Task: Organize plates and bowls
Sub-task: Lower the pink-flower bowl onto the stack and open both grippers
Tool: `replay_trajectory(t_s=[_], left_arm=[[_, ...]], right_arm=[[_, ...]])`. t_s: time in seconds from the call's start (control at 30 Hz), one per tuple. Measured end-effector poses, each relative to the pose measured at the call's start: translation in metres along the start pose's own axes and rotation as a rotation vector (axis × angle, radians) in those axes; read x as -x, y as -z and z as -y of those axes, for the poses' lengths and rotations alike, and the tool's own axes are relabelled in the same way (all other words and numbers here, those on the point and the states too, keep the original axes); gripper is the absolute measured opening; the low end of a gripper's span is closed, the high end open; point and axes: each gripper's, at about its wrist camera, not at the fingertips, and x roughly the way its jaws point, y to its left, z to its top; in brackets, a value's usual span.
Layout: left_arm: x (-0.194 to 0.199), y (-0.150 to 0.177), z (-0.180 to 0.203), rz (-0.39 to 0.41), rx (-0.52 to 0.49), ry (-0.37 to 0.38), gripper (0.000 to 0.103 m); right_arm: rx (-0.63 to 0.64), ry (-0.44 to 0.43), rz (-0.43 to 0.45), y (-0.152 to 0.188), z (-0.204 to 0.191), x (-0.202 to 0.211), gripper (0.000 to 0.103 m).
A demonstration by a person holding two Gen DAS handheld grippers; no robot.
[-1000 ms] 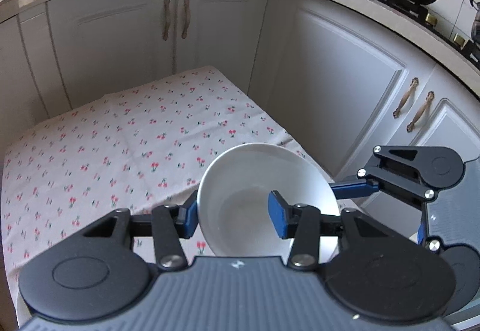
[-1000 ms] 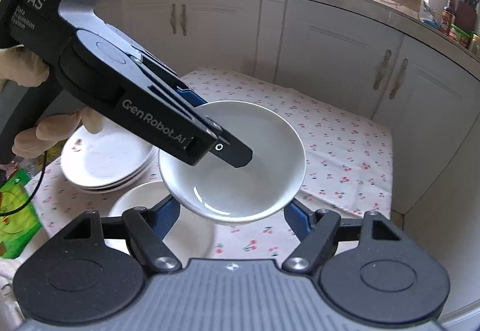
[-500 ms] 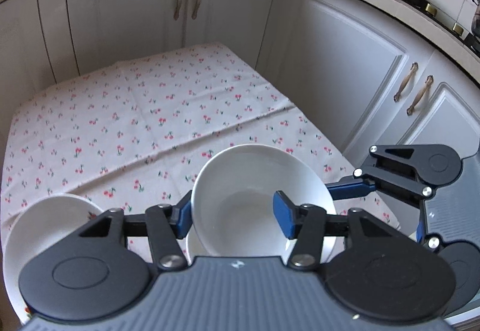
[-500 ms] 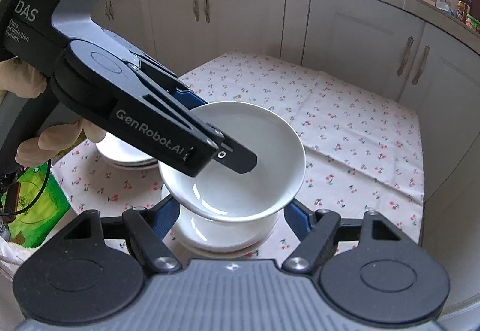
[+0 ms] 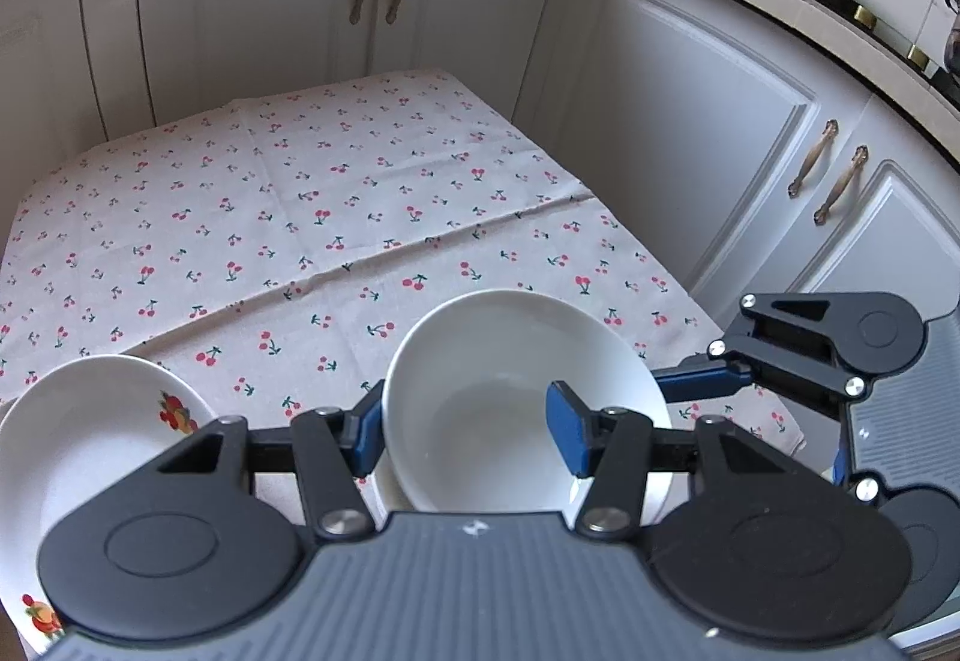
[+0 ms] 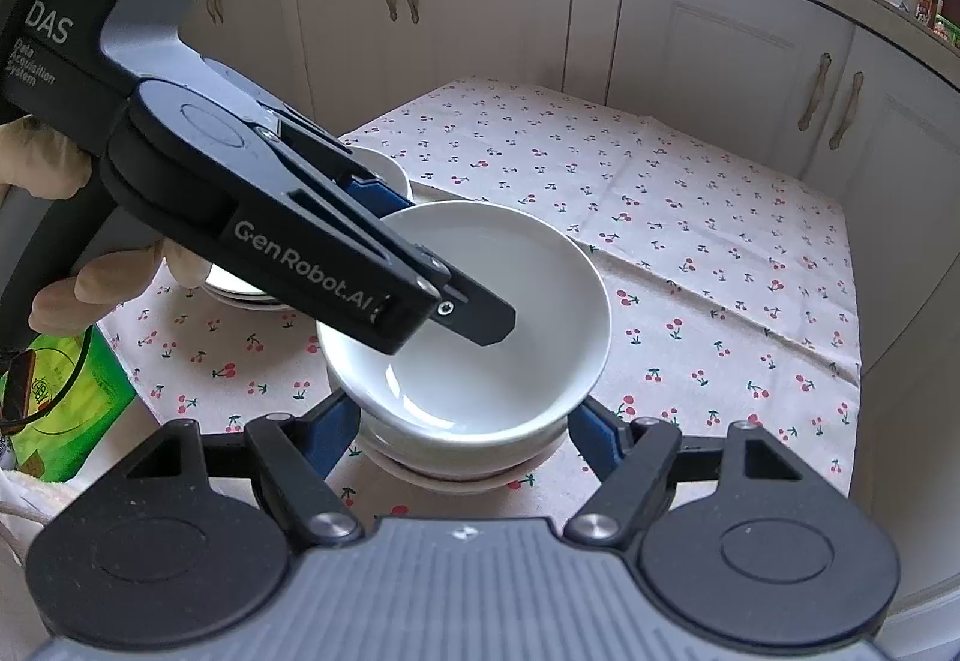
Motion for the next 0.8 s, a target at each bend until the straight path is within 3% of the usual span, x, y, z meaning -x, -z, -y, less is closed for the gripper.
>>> replay_trajectory(t_s=[0.8], left_arm=[[-0.0049, 0.0016, -0.0002, 0.003, -0.013, -0.003, 0.053]], right_arm=[[-0.008, -0.005, -0.012, -0.0005, 0.0029, -0.0011, 0.081]])
